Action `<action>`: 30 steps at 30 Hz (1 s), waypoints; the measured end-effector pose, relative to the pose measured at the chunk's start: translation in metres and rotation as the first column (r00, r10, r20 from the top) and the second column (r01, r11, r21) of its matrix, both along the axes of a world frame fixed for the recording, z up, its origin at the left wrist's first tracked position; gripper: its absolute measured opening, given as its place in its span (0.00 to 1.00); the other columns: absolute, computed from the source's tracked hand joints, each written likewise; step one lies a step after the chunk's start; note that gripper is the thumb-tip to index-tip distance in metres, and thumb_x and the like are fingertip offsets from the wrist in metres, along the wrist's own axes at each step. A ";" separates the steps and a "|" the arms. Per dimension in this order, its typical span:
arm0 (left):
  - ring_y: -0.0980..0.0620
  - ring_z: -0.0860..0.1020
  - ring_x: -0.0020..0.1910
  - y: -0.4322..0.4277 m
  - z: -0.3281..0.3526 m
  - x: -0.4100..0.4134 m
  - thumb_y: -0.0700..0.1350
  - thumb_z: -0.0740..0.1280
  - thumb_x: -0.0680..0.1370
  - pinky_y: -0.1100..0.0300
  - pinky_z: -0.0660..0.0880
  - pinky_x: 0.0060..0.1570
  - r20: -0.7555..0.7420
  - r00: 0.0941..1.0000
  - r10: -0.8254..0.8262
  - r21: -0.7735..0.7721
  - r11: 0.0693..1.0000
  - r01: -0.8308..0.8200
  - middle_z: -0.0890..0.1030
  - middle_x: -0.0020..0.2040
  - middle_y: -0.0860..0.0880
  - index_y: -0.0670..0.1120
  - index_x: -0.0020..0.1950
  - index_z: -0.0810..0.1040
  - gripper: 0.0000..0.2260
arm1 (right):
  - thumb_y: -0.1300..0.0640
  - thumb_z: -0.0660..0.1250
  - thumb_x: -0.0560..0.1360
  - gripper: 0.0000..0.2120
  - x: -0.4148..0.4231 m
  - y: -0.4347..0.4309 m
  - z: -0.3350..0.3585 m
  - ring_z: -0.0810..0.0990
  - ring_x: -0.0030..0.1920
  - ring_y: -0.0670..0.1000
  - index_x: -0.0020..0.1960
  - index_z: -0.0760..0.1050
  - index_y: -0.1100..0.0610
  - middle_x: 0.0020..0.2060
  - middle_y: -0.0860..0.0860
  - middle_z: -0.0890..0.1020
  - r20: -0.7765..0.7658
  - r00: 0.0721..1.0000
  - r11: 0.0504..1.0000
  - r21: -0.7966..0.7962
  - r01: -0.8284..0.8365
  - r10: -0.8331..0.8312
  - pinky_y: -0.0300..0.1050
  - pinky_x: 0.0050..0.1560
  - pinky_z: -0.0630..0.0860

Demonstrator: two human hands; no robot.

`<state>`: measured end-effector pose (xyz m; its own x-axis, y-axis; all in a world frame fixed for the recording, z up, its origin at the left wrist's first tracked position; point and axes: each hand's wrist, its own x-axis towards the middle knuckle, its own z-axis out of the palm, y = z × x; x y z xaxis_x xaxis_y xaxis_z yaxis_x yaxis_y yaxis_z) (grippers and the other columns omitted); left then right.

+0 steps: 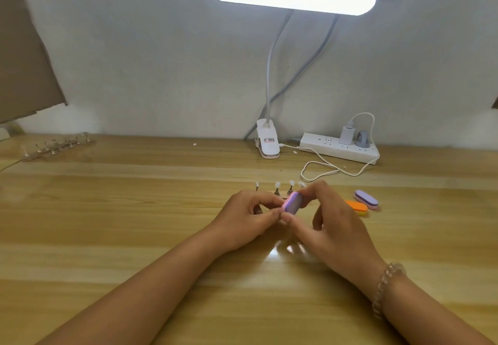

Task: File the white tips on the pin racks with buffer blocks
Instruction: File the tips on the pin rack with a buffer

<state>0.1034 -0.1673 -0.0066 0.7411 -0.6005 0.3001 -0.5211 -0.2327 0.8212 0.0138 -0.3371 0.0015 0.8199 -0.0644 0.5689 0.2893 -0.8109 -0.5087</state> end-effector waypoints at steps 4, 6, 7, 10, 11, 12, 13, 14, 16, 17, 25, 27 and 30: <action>0.54 0.70 0.29 -0.001 0.000 -0.001 0.43 0.70 0.79 0.59 0.72 0.34 0.008 1.000 -0.007 -0.015 1.000 0.008 0.84 0.44 0.59 0.54 0.51 0.85 0.07 | 0.44 0.72 0.71 0.13 0.004 -0.012 0.001 0.74 0.32 0.45 0.49 0.72 0.47 0.46 0.40 0.80 0.009 0.999 0.987 0.156 0.050 -0.053 0.43 0.36 0.72; 0.54 0.71 0.30 -0.001 0.000 -0.001 0.42 0.69 0.80 0.59 0.72 0.34 0.005 1.000 -0.006 -0.001 1.000 0.006 0.84 0.42 0.58 0.55 0.51 0.85 0.09 | 0.40 0.70 0.70 0.14 -0.001 -0.004 0.002 0.75 0.31 0.48 0.50 0.71 0.45 0.46 0.39 0.79 0.051 0.999 0.997 0.078 0.013 -0.017 0.44 0.33 0.72; 0.53 0.71 0.31 -0.001 0.000 -0.001 0.41 0.68 0.80 0.58 0.71 0.35 0.006 1.000 -0.005 0.010 1.000 0.005 0.84 0.43 0.57 0.54 0.52 0.85 0.09 | 0.39 0.69 0.69 0.15 -0.003 0.001 0.001 0.75 0.32 0.47 0.50 0.70 0.44 0.45 0.38 0.78 0.043 0.999 1.000 0.014 -0.003 0.002 0.42 0.32 0.72; 0.51 0.71 0.32 0.000 0.001 -0.001 0.41 0.68 0.80 0.55 0.71 0.36 0.025 1.000 0.003 0.026 1.000 -0.004 0.84 0.43 0.59 0.54 0.51 0.85 0.09 | 0.41 0.71 0.69 0.14 0.000 -0.001 -0.001 0.74 0.35 0.41 0.48 0.70 0.44 0.44 0.38 0.77 -0.020 0.999 0.999 -0.019 0.047 -0.048 0.41 0.33 0.71; 0.51 0.70 0.32 -0.001 0.001 -0.001 0.41 0.68 0.80 0.55 0.71 0.36 0.021 1.000 0.008 0.018 1.000 -0.009 0.84 0.41 0.61 0.54 0.51 0.85 0.09 | 0.41 0.72 0.70 0.14 0.002 -0.006 0.000 0.74 0.35 0.41 0.47 0.70 0.44 0.44 0.39 0.77 -0.039 0.996 0.997 0.006 0.081 -0.081 0.43 0.35 0.73; 0.51 0.70 0.31 -0.001 0.002 -0.001 0.42 0.68 0.80 0.55 0.71 0.35 0.018 1.000 0.010 0.011 1.000 -0.010 0.83 0.40 0.61 0.54 0.50 0.85 0.08 | 0.41 0.72 0.70 0.14 0.004 -0.009 0.000 0.74 0.35 0.41 0.47 0.70 0.44 0.45 0.40 0.78 -0.041 0.994 0.994 0.034 0.107 -0.106 0.44 0.36 0.73; 0.50 0.71 0.31 -0.001 0.002 -0.001 0.43 0.68 0.80 0.54 0.72 0.35 0.018 1.000 0.006 0.008 1.000 -0.006 0.83 0.40 0.60 0.54 0.50 0.85 0.08 | 0.41 0.72 0.70 0.14 0.004 -0.011 0.000 0.74 0.34 0.42 0.47 0.71 0.44 0.45 0.40 0.78 -0.019 0.993 0.991 0.061 0.120 -0.119 0.44 0.36 0.74; 0.49 0.71 0.32 -0.001 0.002 -0.002 0.43 0.68 0.80 0.53 0.73 0.35 0.021 1.000 -0.001 0.012 1.000 0.000 0.83 0.40 0.59 0.55 0.50 0.85 0.08 | 0.40 0.71 0.70 0.14 0.003 -0.011 0.000 0.74 0.33 0.44 0.47 0.71 0.44 0.45 0.40 0.79 0.016 0.993 0.990 0.079 0.115 -0.116 0.44 0.35 0.73; 0.46 0.72 0.33 -0.001 0.002 -0.002 0.42 0.68 0.80 0.49 0.74 0.36 0.026 1.000 -0.010 0.032 0.999 0.010 0.82 0.39 0.60 0.55 0.48 0.84 0.09 | 0.37 0.69 0.69 0.17 -0.001 -0.005 0.001 0.75 0.32 0.46 0.49 0.70 0.45 0.44 0.39 0.77 0.068 0.995 0.998 0.029 0.064 -0.066 0.42 0.31 0.72; 0.45 0.72 0.34 -0.001 0.002 -0.002 0.42 0.67 0.80 0.49 0.74 0.37 0.030 0.999 -0.013 0.047 0.999 0.012 0.82 0.39 0.60 0.54 0.49 0.84 0.09 | 0.36 0.68 0.69 0.17 -0.002 0.000 0.000 0.75 0.33 0.45 0.50 0.69 0.45 0.44 0.38 0.76 0.063 0.997 0.999 -0.025 0.040 -0.038 0.40 0.30 0.70; 0.53 0.73 0.33 -0.001 0.005 -0.003 0.41 0.66 0.81 0.57 0.74 0.35 0.018 1.000 -0.013 0.031 0.999 0.012 0.83 0.42 0.57 0.49 0.53 0.85 0.08 | 0.40 0.71 0.69 0.15 0.002 -0.010 0.000 0.74 0.35 0.43 0.48 0.71 0.45 0.45 0.40 0.79 -0.007 0.995 0.985 0.136 0.102 -0.102 0.43 0.36 0.72; 0.50 0.75 0.34 -0.001 0.005 -0.004 0.39 0.66 0.81 0.55 0.74 0.37 0.019 1.000 -0.020 0.051 0.999 0.019 0.82 0.42 0.57 0.47 0.53 0.84 0.08 | 0.39 0.70 0.69 0.15 -0.003 -0.002 0.001 0.75 0.34 0.45 0.49 0.70 0.44 0.45 0.39 0.78 0.017 0.999 0.996 0.076 0.036 -0.037 0.42 0.33 0.71; 0.52 0.75 0.33 0.000 0.005 -0.005 0.39 0.66 0.80 0.57 0.73 0.36 0.024 0.999 -0.027 0.056 0.998 0.026 0.84 0.45 0.54 0.50 0.51 0.83 0.08 | 0.41 0.71 0.69 0.14 -0.003 0.002 -0.001 0.74 0.36 0.41 0.48 0.69 0.44 0.45 0.38 0.77 -0.047 0.999 0.999 0.019 0.026 -0.025 0.42 0.34 0.71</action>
<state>0.0989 -0.1675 -0.0017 0.7175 -0.6361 0.2837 -0.5474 -0.2632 0.7944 0.0111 -0.3350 0.0008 0.8433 -0.0966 0.5287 0.2440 -0.8076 -0.5369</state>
